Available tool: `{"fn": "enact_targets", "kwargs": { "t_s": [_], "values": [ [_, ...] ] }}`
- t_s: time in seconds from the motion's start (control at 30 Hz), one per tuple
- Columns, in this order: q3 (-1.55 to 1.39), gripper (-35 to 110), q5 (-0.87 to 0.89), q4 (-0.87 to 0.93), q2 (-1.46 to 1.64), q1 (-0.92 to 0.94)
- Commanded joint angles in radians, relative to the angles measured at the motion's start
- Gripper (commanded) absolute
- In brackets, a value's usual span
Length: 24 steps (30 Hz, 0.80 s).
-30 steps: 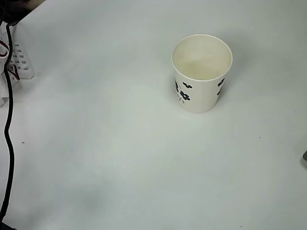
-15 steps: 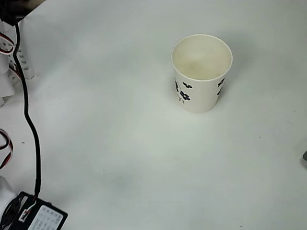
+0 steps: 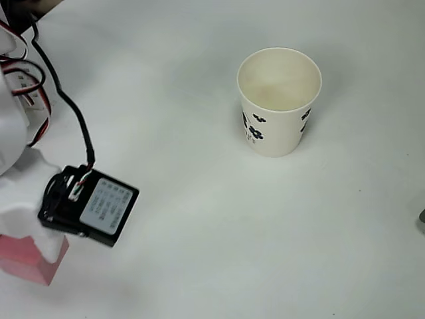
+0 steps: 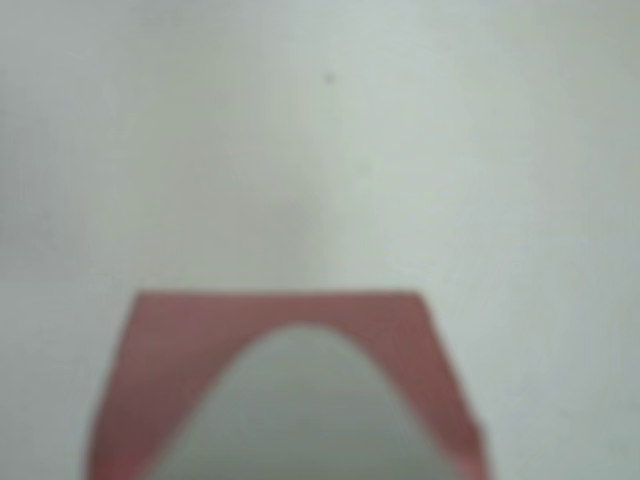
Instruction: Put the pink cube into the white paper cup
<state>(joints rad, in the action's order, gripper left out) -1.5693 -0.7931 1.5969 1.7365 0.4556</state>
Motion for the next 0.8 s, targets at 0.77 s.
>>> {"fn": "enact_targets", "kwargs": {
  "t_s": [0.77],
  "values": [
    [0.192,0,0.250,0.074,0.100,-0.445]
  ]
}}
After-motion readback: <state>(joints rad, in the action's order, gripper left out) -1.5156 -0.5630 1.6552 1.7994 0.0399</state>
